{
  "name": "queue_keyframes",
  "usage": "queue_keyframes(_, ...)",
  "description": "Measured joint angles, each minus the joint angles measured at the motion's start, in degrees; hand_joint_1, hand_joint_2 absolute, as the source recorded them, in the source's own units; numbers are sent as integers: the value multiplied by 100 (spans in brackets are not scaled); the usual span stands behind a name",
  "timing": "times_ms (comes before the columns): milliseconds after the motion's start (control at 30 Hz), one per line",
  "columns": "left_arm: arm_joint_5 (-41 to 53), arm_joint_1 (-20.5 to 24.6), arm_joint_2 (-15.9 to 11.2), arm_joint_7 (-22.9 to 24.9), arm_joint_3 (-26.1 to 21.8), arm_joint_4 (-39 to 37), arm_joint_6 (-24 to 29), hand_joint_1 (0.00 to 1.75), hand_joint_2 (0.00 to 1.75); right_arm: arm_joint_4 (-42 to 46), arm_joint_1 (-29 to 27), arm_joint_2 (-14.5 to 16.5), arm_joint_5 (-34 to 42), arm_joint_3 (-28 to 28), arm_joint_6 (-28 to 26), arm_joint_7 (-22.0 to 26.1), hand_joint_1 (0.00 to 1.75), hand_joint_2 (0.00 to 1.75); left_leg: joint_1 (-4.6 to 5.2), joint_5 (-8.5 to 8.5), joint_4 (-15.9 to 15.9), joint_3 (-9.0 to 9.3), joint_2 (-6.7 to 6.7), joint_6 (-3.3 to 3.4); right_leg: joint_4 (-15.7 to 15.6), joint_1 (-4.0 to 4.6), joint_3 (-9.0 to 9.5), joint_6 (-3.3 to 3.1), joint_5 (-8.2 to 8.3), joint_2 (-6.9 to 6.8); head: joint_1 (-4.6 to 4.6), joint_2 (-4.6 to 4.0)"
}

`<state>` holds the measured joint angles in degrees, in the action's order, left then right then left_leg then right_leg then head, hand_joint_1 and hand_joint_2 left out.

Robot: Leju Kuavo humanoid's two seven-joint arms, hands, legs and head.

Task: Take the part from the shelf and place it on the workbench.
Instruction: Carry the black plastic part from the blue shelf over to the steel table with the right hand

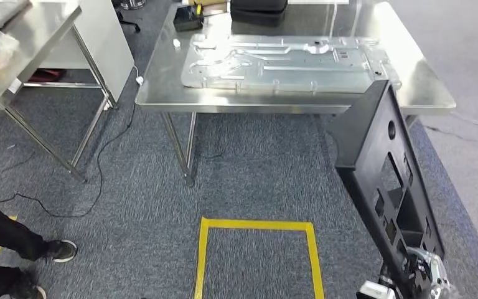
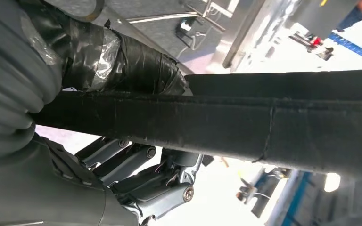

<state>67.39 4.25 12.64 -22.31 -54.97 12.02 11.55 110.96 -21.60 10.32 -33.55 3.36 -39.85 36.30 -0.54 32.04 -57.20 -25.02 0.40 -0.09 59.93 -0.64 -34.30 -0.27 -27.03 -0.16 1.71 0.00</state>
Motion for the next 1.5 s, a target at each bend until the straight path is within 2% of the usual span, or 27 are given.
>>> queue_keyframes(67,1,7,-1,-2,0,0,-2,0,175,7,12,0,2,-2,0,5,175,175,-11,58,-361,-139,-4,-35,-43,-11,117,-89,-50,15,-4,0)
queue_keyframes(167,-1,5,-1,-5,0,0,-5,0,175,10,32,1,2,-1,1,11,175,175,-20,414,-1380,-824,-8,-80,-65,2,246,-162,-151,22,-6,0)
queue_keyframes(200,-2,-2,-1,-4,0,0,-5,0,175,10,32,1,2,-1,1,11,175,175,-19,489,-1586,-1031,-8,-87,-65,12,291,-168,-191,34,-6,0)
queue_keyframes(233,-2,-11,-1,-3,0,0,-5,0,175,10,32,0,2,-1,1,11,175,175,-18,460,-1621,-1160,-9,-80,-64,23,345,-170,-233,48,-7,0)
queue_keyframes(267,-3,-20,-1,-2,0,0,-5,0,175,10,32,1,2,-2,1,11,175,175,-12,288,-1459,-1195,-9,-56,-65,35,412,-168,-280,62,-7,0)
queue_keyframes(333,-5,-34,-6,1,-1,0,-5,0,175,9,37,1,2,-2,1,12,175,175,26,-286,-803,-1091,-11,48,-68,54,539,-160,-373,74,-1,0)
queue_keyframes(367,-6,-36,-14,2,-1,0,-4,0,175,7,42,0,3,-2,2,13,175,175,59,-440,-544,-1047,-14,101,-70,57,581,-146,-411,81,2,0)
queue_keyframes(400,-6,-32,-21,3,-1,0,-2,0,175,4,49,-1,6,-2,3,13,175,175,92,-513,-373,-1011,-18,148,-71,53,596,-122,-444,84,1,0)
queue_keyframes(467,-4,-24,-31,5,0,0,1,0,175,-2,57,-3,14,-1,4,10,175,175,136,-508,-284,-981,-27,205,-92,44,618,-54,-494,92,-6,0)
queue_keyframes(567,-4,-21,-23,5,0,0,2,0,175,17,70,-3,17,0,4,11,175,175,66,-646,-79,-804,-24,251,6,47,643,42,-617,77,-6,0)
queue_keyframes(633,-3,-5,-21,4,0,0,1,0,175,24,86,-3,19,0,4,12,175,175,40,-637,9,-708,-19,274,551,23,352,104,-853,62,2,0)
queue_keyframes(700,-3,4,-20,4,0,0,-1,0,175,20,91,-5,21,0,4,12,175,175,33,-579,16,-653,-20,282,1236,-23,-125,170,-1028,58,2,0)
queue_keyframes(733,-3,3,-19,4,0,0,-1,0,175,16,89,-9,21,-1,4,10,175,175,29,-539,15,-614,-22,273,1380,-47,-280,201,-968,55,1,0)
queue_keyframes(767,-3,-2,-19,4,0,0,-2,0,175,13,88,-12,22,-1,4,10,175,175,19,-496,11,-561,-25,256,1307,-71,-330,230,-789,50,2,0)
queue_keyframes(833,-1,-13,-19,4,0,0,-8,0,175,7,91,-17,22,-2,4,9,175,175,-3,-392,-9,-454,-29,195,669,-113,-155,275,-269,31,4,0)
queue_keyframes(867,1,-11,-18,3,0,0,-11,0,175,3,96,-21,23,-1,4,9,175,175,-2,-332,-39,-424,-35,154,339,-113,-35,276,-107,22,6,0)
queue_keyframes(900,2,-6,-17,2,0,0,-13,0,175,-1,101,-26,24,-1,4,7,175,175,5,-282,-58,-409,-41,112,129,-111,48,252,-35,15,3,0)
queue_keyframes(1033,3,14,-18,-6,0,0,-14,0,175,-7,111,-41,31,2,4,-4,175,175,0,-176,-76,-361,-42,-12,22,-75,125,70,-113,30,-10,0)
queue_keyframes(1067,3,17,-18,-8,0,0,-13,0,175,-6,113,-43,31,2,4,-3,175,175,-10,-115,-177,-387,-39,-36,7,-78,155,28,-126,29,-11,0)
queue_keyframes(1133,3,18,-19,-12,0,0,-12,0,175,-6,120,-44,30,7,4,-2,175,175,-20,139,-747,-668,-37,-71,-13,-77,218,-47,-166,15,-12,0)
queue_keyframes(1200,4,8,-19,-10,0,0,-12,0,175,-7,126,-46,29,13,4,-2,175,175,-20,402,-1553,-1171,-37,-82,-12,-56,267,-89,-225,6,-12,0)
queue_keyframes(1233,4,-1,-19,-6,0,0,-12,0,175,-8,127,-49,27,19,4,-3,175,175,-18,394,-1779,-1357,-37,-73,-11,-43,303,-96,-259,11,-13,0)
queue_keyframes(1267,5,-9,-19,-1,0,0,-12,0,175,-7,128,-52,22,27,4,-4,175,175,-15,272,-1805,-1447,-38,-54,-11,-30,349,-98,-296,20,-13,0)
queue_keyframes(1300,7,-13,-19,3,0,0,-12,0,175,-7,132,-55,15,37,4,-4,175,175,-10,34,-1597,-1422,-39,-22,-12,-18,411,-97,-338,30,-13,0)
queue_keyframes(1333,12,-13,-19,6,0,0,-12,0,175,-6,140,-56,0,49,4,-4,175,175,4,-262,-1214,-1311,-40,24,-16,-8,479,-92,-386,37,-12,0)
queue_keyframes(1400,22,-4,-21,10,1,0,-13,0,175,-5,171,-60,-47,71,5,-4,175,175,52,-590,-537,-1056,-41,122,-34,7,570,-55,-475,44,-8,0)
queue_keyframes(1500,40,10,-23,18,4,0,-15,0,175,-5,224,-79,-130,103,5,-9,175,175,98,-568,-189,-872,-48,202,-61,-5,664,48,-462,45,-15,0)
